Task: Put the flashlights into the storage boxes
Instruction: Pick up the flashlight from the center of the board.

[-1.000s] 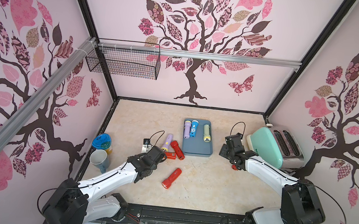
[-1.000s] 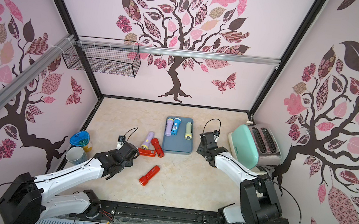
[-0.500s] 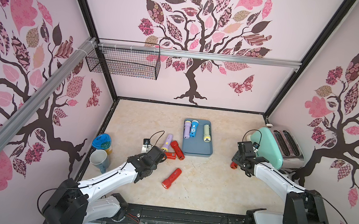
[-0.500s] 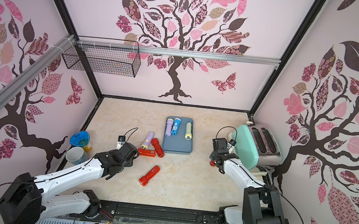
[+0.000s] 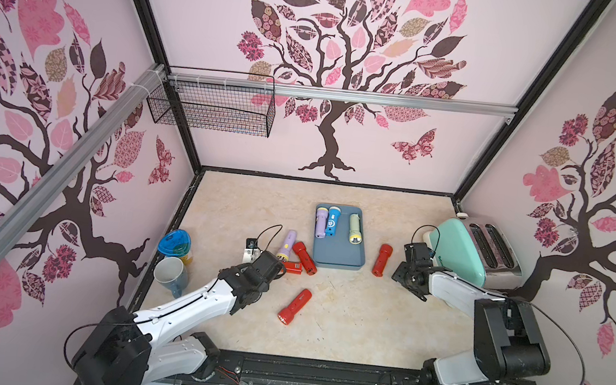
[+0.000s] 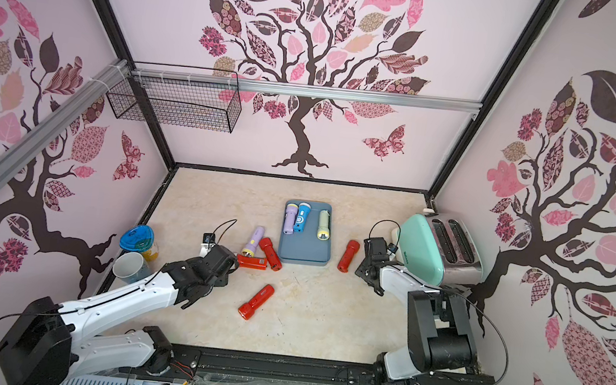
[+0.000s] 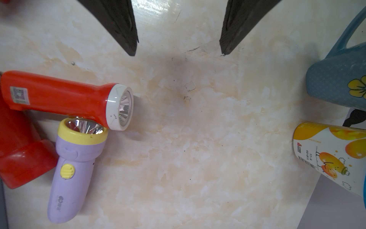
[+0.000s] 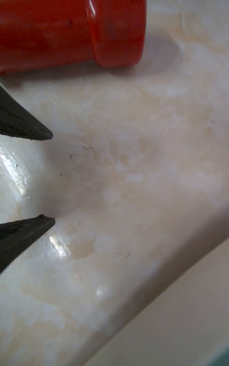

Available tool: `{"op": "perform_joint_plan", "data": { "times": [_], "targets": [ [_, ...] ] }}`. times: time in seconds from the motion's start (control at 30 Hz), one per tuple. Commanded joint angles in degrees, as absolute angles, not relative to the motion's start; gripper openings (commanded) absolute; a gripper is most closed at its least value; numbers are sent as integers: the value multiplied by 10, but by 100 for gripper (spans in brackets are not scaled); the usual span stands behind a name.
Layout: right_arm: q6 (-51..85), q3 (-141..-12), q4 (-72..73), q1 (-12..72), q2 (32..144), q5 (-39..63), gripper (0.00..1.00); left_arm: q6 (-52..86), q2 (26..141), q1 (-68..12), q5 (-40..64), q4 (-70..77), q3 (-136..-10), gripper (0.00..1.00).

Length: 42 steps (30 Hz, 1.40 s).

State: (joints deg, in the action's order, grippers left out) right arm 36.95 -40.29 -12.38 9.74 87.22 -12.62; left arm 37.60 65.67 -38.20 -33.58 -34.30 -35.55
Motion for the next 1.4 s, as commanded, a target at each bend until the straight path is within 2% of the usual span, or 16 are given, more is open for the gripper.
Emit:
{"op": "perform_joint_plan", "data": {
  "times": [0.0,0.17,0.33,0.67,0.87,0.93,1.37],
  "targets": [
    [361,-428,-123,98,889,-113,65,382,654,-382,-345,-344,-344,70],
    [352,-449,-128,98,873,-60,66,381,657,-382,-344,-344,-345,70],
    [331,-447,-49,99,858,60,75,381,657,-382,-345,-343,-345,70],
    [331,-500,-15,116,940,165,67,383,646,-382,-347,-345,-343,70],
    [329,-518,-19,128,976,151,63,384,647,-383,-347,-345,-343,70],
    [331,-523,-30,129,988,129,60,384,646,-382,-347,-346,-342,70],
    [318,-564,-107,128,1029,-12,58,387,644,-383,-349,-346,-340,70]
  ]
}}
